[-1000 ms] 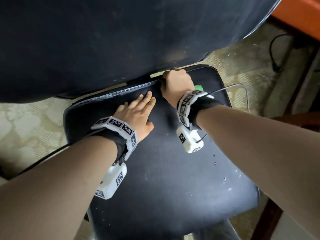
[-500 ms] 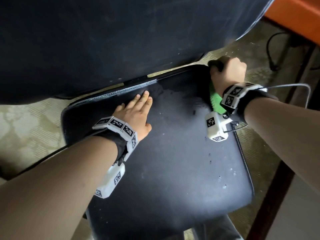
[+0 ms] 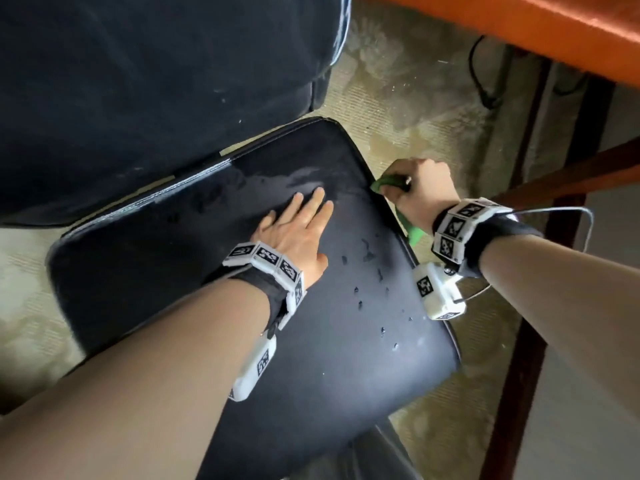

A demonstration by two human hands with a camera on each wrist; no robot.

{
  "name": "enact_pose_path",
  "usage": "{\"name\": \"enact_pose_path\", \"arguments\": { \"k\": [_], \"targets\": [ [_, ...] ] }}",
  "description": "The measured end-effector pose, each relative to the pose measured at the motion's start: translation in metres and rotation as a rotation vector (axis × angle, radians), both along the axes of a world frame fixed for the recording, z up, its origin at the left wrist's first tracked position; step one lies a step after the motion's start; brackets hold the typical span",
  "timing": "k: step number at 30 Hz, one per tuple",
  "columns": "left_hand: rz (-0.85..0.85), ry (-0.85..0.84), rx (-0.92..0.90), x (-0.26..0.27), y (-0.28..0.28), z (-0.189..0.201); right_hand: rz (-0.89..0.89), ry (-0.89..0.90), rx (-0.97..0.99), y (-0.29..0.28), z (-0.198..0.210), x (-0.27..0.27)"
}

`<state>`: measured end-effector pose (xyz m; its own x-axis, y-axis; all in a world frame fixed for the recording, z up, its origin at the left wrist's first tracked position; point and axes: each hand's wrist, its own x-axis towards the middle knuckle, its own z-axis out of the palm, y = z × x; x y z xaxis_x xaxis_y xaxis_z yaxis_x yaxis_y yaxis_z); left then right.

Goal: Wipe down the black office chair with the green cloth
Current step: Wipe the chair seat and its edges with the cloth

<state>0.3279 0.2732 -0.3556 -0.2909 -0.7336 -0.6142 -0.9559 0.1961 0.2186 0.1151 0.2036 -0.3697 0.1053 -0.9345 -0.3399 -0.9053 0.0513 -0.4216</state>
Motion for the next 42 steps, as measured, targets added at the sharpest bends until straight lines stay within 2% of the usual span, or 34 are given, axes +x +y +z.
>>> {"name": "enact_pose_path", "arguments": {
  "k": [8,13,17,22,27,30,34,39,42],
  "targets": [
    [0.017,-0.056,0.101,-0.002,-0.010,0.009,0.051,-0.057,0.067,0.039,-0.005,-0.019],
    [0.129,-0.027,0.035,0.003,-0.004,0.024,-0.085,-0.023,0.023,0.029,0.003,-0.018],
    [0.214,-0.100,-0.001,0.042,0.022,0.025,-0.197,-0.027,-0.011,0.021,0.007,0.000],
    [0.203,-0.151,-0.041,0.103,0.045,0.014,-0.172,-0.013,-0.053,0.016,0.012,0.044],
    [0.171,-0.069,-0.145,0.149,0.046,0.002,-0.151,0.005,-0.167,0.010,0.005,0.112],
    [0.133,-0.013,-0.131,0.171,0.045,-0.001,-0.146,0.001,-0.198,0.007,-0.001,0.157],
    [0.105,0.031,-0.137,0.180,0.041,-0.004,-0.135,0.031,-0.209,-0.001,-0.012,0.201],
    [0.085,0.053,-0.102,0.188,0.036,-0.004,-0.173,0.071,-0.225,-0.008,-0.019,0.224],
    [0.066,0.059,-0.095,0.192,0.034,-0.005,-0.079,0.048,-0.207,0.000,-0.020,0.243]
  ]
}}
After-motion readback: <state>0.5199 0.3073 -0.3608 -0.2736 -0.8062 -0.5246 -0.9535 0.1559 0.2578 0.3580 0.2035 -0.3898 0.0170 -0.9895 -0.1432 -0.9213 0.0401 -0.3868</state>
